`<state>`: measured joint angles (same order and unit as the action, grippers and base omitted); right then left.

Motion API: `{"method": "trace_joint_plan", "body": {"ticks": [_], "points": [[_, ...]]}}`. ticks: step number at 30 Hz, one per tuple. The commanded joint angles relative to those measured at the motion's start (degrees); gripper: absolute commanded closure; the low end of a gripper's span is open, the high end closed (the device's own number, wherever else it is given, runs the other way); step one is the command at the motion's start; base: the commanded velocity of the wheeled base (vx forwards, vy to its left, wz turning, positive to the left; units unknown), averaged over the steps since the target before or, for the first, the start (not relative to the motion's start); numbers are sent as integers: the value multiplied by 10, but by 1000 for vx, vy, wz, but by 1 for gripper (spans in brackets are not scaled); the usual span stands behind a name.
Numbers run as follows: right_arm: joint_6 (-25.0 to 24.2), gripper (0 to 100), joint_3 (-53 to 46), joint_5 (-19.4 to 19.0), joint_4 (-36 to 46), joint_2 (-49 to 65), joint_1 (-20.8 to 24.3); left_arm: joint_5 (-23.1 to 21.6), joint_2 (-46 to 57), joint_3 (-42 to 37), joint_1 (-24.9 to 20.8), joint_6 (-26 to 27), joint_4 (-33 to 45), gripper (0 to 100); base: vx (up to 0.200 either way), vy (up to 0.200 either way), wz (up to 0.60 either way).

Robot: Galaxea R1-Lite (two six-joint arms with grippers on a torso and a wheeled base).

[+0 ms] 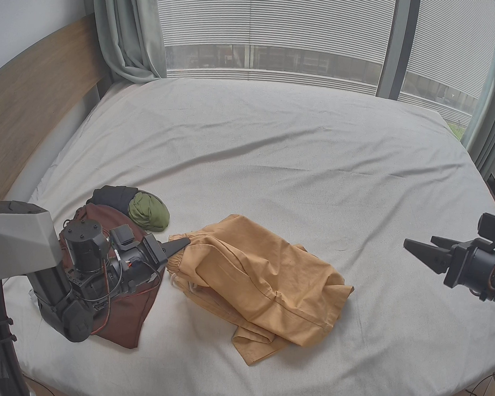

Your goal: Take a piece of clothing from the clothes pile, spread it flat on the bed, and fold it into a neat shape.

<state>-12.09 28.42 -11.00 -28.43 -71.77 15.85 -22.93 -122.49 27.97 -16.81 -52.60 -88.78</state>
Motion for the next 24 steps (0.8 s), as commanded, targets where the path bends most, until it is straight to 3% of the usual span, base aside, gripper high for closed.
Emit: {"method": "trace_joint_plan", "body": {"ticks": [1, 10, 16, 24], "points": [[-1, 0, -6, -6, -7, -46, 1, 0, -1, 1, 0, 0, 0, 100, 0, 0, 0], [-32, 0, -22, -28, -53, -105, 9, 0, -1, 1, 0, 0, 0, 100, 0, 0, 0], [-31, 0, -67, -48, -183, -203, 8, 0, -3, 1, 1, 0, 0, 100, 0, 0, 0], [-37, 0, -85, -68, -248, -287, 6, 0, -5, 1, 1, 0, 0, 100, 0, 0, 0]]}}
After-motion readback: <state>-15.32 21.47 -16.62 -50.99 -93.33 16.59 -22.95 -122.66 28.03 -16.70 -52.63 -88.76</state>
